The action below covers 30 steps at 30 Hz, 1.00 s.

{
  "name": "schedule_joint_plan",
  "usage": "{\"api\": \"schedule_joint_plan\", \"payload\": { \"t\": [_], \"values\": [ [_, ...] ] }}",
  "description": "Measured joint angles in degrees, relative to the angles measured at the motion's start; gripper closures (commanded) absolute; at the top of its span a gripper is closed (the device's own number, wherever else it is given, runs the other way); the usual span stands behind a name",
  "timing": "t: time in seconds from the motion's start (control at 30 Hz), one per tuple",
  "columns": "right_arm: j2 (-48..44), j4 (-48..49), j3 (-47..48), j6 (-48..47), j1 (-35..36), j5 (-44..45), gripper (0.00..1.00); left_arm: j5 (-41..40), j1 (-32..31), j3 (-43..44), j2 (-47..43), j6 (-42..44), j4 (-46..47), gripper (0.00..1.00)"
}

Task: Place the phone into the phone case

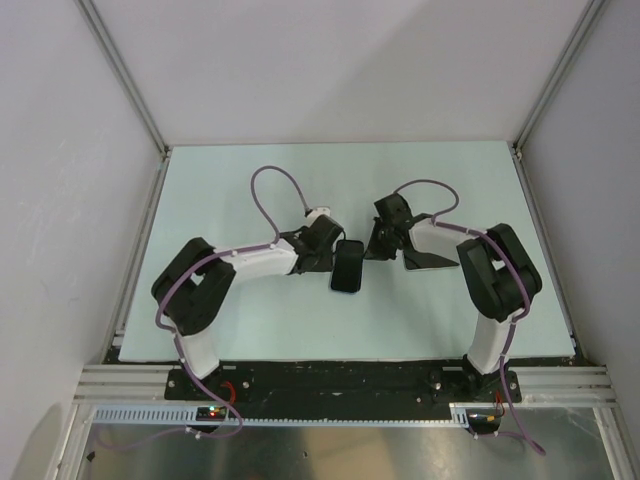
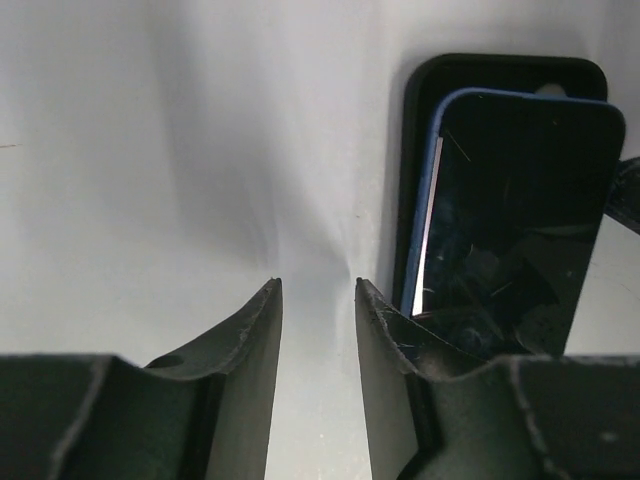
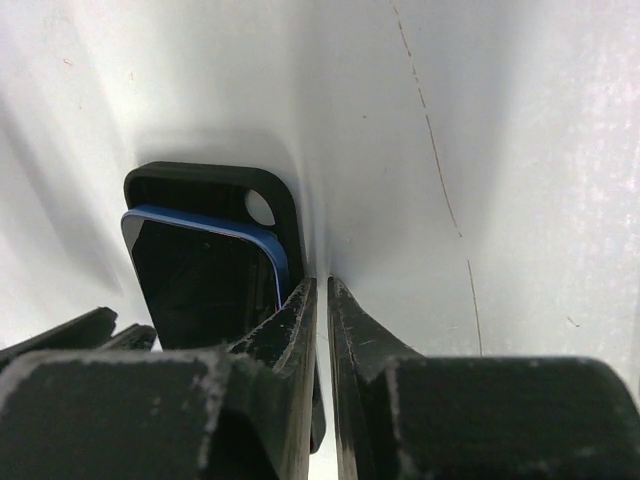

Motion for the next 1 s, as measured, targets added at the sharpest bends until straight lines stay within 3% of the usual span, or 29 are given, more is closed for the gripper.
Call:
{"api": "schedule_joint_plan", "payload": {
  "t": [0.53, 1.0],
  "values": [
    [0.52, 0.33, 0.98, -1.46, 3.54, 4.83, 0.87, -0.81, -3.63, -3.10, -0.31, -0.63, 3.08, 0.63],
    [-9.35, 4.26, -11.80, 0.50, 11.06, 6.58, 0.84, -1.55, -7.96, -13.03, -8.74, -3.30, 4.24, 0.62]
  ]
}}
